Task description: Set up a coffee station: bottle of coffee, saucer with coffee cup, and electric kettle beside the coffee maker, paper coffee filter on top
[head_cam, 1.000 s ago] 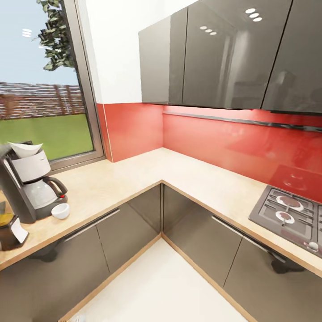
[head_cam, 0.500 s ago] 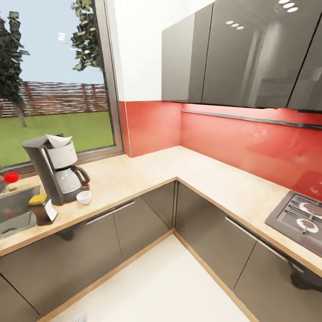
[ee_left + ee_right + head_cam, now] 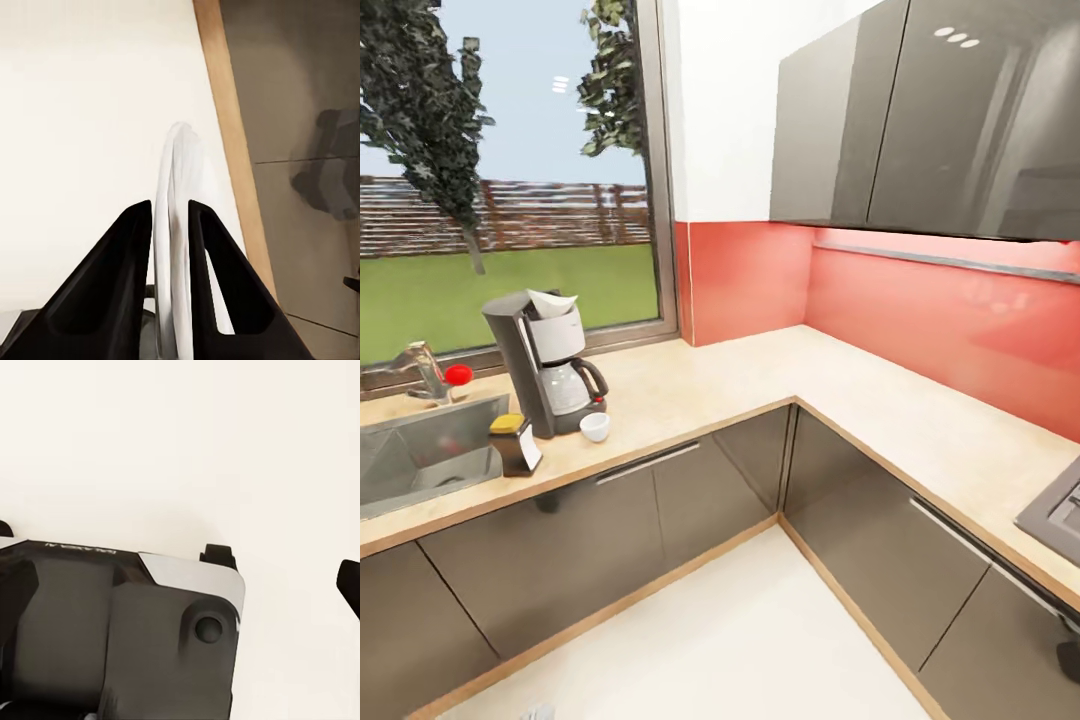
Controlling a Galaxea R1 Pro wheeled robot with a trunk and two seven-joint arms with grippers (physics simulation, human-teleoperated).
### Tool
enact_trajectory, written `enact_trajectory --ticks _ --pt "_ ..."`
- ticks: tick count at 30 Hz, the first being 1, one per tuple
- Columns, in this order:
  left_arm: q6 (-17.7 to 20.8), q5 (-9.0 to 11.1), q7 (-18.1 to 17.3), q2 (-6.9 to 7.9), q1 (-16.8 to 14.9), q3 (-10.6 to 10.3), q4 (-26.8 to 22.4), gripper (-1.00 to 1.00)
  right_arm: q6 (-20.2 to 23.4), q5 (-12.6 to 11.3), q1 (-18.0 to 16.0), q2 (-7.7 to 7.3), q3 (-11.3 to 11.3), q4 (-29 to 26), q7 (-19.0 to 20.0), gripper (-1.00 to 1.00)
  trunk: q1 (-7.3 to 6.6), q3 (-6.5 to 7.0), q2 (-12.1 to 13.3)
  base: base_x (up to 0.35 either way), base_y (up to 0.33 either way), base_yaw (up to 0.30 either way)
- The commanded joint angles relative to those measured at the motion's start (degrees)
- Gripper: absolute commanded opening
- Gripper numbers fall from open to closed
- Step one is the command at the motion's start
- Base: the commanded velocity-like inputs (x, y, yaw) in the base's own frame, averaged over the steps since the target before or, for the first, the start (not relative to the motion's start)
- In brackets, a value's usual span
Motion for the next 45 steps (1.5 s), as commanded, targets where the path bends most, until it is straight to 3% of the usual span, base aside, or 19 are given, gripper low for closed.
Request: enact_trajectory --ticks 1,11,33,39,45 --pt "0.29 -0.52 -0.14 -0.02 -0.05 0.51 -0.06 -1.0 0.26 -0.52 -0.04 -0.02 0.48 -0.07 0.12 1.0 0.02 -0.16 -0.11 0.0 -0.051 0.272" --pt "0.32 -0.5 -0.14 -0.02 -0.05 0.51 -0.06 -1.0 0.33 -0.52 -0.04 -0.02 0.48 -0.07 0.17 1.0 0.02 -0.6 -0.11 0.0 -0.158 0.272" --pt "0.32 -0.52 -0.14 -0.02 -0.05 0.55 -0.06 -1.0 0.35 -0.43 -0.04 -0.02 0.48 -0.07 0.17 1.0 0.02 -1.45 -0.11 0.0 -0.005 0.27" --pt "0.26 -0.52 -0.14 -0.02 -0.05 0.52 -0.06 -1.0 0.29 -0.29 -0.04 -0.12 0.52 -0.07 0.17 1.0 0.02 -1.52 -0.11 0.0 -0.132 0.078" --pt "0.28 -0.52 -0.14 -0.02 -0.05 0.51 -0.06 -1.0 -2.01 3.84 -0.04 -0.28 0.49 -0.07 0.01 1.0 0.02 -1.52 -0.11 0.0 -0.257 0.004"
